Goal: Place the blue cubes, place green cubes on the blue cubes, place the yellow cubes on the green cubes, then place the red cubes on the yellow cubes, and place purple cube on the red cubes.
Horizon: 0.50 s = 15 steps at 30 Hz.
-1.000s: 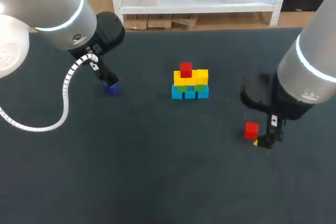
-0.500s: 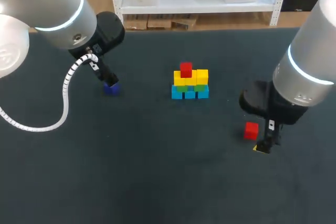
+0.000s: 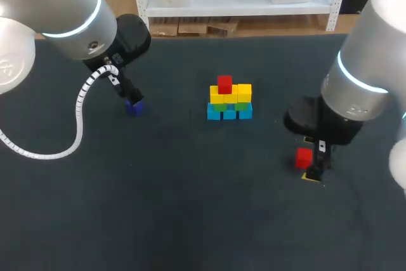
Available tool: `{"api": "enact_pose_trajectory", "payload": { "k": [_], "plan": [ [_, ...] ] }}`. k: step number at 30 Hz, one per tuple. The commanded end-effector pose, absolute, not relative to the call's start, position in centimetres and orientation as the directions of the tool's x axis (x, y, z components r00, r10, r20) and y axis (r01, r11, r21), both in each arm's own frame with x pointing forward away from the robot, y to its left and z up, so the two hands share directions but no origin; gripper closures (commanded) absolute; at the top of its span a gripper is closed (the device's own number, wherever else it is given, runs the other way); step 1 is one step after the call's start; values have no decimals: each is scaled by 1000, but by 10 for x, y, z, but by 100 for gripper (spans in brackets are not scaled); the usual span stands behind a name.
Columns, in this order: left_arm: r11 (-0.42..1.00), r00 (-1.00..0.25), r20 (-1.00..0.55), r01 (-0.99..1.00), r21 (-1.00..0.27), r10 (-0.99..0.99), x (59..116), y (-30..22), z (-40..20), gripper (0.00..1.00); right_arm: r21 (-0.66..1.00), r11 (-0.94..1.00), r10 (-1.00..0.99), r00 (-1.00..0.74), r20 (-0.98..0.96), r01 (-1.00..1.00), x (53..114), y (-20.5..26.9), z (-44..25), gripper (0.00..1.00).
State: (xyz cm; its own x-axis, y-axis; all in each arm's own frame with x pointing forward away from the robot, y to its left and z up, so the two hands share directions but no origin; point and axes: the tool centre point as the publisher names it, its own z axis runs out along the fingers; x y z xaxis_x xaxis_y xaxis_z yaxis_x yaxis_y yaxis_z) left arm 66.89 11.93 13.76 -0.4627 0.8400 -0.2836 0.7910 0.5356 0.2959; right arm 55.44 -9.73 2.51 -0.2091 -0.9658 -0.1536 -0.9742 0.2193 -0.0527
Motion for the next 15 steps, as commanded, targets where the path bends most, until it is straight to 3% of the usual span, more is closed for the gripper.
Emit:
{"api": "enact_pose_trajectory", "payload": {
  "k": [1, 15],
  "plan": [
    [533, -459, -285, 794, 294, 841, 669, 121, 138, 0, -20, 215, -966, -209, -149, -976, 561, -96, 17, 0],
    [533, -459, -285, 794, 294, 841, 669, 121, 138, 0, 25, 220, -966, -221, -132, -975, 560, -102, -2, 0]
  ]
}}
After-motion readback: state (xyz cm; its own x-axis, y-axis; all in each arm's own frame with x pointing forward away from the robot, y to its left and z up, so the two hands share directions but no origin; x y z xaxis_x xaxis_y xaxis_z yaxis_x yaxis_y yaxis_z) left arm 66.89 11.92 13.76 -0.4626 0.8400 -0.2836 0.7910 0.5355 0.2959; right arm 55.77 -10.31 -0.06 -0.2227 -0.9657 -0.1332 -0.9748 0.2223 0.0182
